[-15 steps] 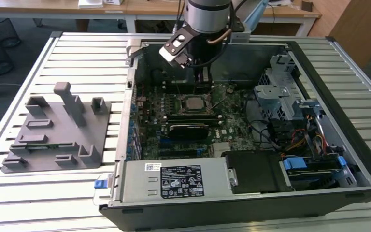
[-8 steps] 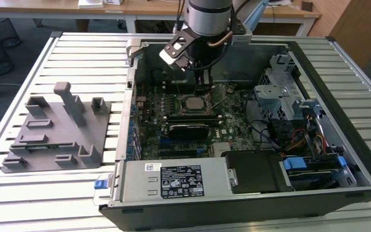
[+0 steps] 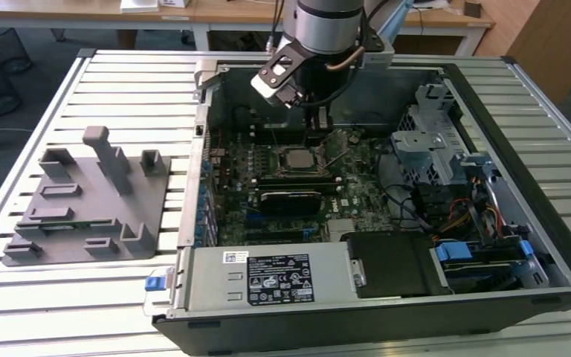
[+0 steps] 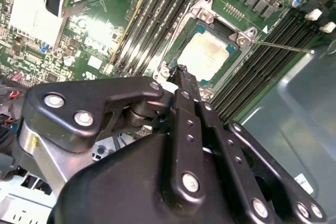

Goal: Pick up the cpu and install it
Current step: 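Close the cpu cover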

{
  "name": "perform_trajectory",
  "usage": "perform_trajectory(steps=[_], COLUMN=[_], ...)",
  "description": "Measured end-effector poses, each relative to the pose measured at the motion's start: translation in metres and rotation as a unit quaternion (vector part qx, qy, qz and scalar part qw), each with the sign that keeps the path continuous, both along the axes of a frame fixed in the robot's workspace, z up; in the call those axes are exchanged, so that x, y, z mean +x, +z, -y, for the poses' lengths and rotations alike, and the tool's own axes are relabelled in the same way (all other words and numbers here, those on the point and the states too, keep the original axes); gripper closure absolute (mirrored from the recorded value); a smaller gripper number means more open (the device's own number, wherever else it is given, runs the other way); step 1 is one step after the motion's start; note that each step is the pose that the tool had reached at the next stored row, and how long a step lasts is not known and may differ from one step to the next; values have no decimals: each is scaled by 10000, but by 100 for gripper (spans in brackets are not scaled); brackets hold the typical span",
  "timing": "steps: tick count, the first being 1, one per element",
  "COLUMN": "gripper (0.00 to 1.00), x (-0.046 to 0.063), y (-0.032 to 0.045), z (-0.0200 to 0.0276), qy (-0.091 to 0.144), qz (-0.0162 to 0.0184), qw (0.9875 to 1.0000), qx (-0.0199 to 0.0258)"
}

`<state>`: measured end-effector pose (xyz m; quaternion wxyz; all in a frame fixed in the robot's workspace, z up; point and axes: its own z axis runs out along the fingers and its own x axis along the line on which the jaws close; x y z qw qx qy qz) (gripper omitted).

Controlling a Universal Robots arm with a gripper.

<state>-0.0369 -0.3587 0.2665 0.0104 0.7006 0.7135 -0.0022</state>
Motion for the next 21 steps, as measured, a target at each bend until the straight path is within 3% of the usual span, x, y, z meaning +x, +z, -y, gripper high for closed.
perform_trajectory(steps=[6, 21], gripper=[89, 89], x=[0, 94], y=[85, 87], z=[0, 0], qy=[0, 0], qz=[0, 0], qw=[10000, 10000], qx=[0, 0])
